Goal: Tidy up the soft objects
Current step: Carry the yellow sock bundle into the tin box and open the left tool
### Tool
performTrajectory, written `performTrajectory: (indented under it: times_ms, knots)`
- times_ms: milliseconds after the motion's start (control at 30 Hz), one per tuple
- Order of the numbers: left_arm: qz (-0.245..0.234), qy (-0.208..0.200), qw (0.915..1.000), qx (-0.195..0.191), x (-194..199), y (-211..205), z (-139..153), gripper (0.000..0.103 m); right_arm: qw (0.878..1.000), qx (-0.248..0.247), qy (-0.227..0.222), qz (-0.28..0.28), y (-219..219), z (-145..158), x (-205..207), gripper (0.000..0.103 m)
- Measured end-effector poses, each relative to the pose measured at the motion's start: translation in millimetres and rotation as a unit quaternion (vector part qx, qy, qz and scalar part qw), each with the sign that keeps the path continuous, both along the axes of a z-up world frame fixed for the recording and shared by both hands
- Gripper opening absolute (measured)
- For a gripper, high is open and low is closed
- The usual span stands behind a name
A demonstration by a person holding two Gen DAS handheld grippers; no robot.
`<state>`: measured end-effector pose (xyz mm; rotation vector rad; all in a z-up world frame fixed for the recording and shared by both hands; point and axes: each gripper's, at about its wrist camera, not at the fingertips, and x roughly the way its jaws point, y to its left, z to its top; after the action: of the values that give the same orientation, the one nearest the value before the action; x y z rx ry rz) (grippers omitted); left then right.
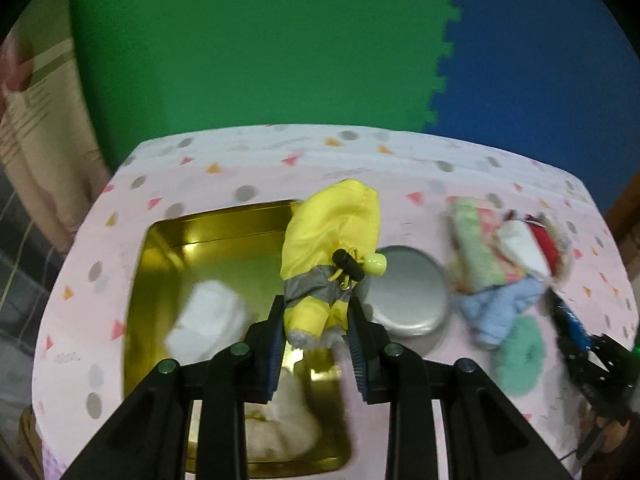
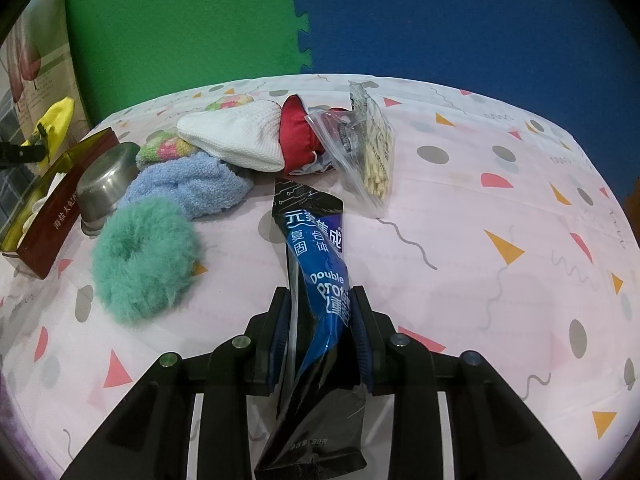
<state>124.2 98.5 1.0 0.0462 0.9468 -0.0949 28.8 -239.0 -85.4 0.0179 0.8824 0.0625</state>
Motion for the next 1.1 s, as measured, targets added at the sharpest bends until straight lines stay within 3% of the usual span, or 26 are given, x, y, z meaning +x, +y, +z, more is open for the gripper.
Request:
performTrajectory:
  times_ms: [433,700,1100]
  knots:
    - [0.076,0.033,0.9965,0.008,31.7,74.0,-30.3,0.029,1.0,-0.001,0.0,0.0,0.2,-0.4,-0.3,0.029]
    - [0.085,0.042,0.9955,-0.005,47.5,88.2,-36.8,0.029,1.0,-0.002,0.0,0.0,0.4,0.0,0.2,0.029]
    - [0.106,0.052,0.9928,0.018,58.4,106.2,-46.4,0.029,1.0,-0.004,0.0,0.001,0.7,-0.6,-0.3,0.03]
